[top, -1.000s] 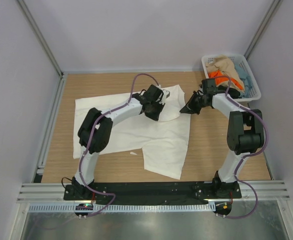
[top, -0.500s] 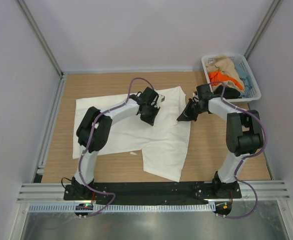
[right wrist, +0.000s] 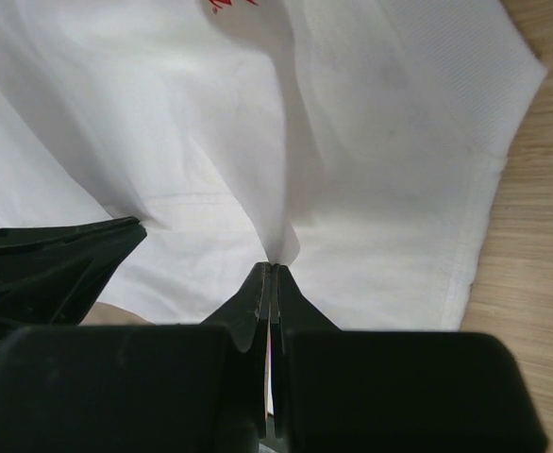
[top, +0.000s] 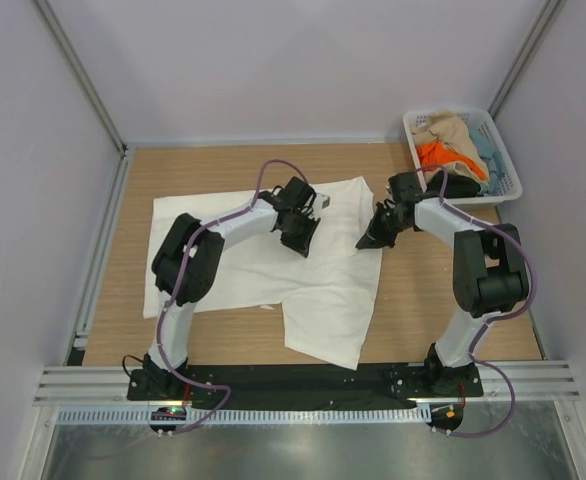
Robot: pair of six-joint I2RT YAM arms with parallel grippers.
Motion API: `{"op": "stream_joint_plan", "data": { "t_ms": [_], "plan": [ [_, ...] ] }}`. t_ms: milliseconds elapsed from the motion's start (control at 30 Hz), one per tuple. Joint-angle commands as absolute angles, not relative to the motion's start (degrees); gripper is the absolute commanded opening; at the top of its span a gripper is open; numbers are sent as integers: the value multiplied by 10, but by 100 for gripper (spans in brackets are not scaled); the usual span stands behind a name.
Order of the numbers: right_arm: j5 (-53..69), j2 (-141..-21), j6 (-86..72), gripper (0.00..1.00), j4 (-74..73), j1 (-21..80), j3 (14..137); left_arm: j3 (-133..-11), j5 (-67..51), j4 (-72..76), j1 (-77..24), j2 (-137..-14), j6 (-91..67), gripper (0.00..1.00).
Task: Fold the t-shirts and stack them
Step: Fold the tshirt
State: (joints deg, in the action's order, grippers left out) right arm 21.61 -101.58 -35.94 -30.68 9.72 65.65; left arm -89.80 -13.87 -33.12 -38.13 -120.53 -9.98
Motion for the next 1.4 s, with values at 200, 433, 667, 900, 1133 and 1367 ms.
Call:
{"op": "stream_joint_plan", "data": {
  "t_ms": [200,433,667,900,1133,1367],
  "plan": [
    [207,-955,-383,1,-321,120,630,-884,-149,-352,-373,-1154,-95,0],
    [196,-931,-381,2,-332,122,610,-858,-145,-337,-368,-1123,-106,0],
    [200,-931,-372,2,-326,122,584,-824,-150,-328,-369,-1112,-112,0],
    [176,-946,-353,21,-336,122,605,-828,-170,-328,-369,-1117,-113,27],
    [95,-977,-327,44,-270,121,693,-858,-129,-338,-344,-1052,-119,39],
    [37,-1141,-314,47,-169,117,878,-832,-97,-296,-194,-1011,-142,32]
  ]
}}
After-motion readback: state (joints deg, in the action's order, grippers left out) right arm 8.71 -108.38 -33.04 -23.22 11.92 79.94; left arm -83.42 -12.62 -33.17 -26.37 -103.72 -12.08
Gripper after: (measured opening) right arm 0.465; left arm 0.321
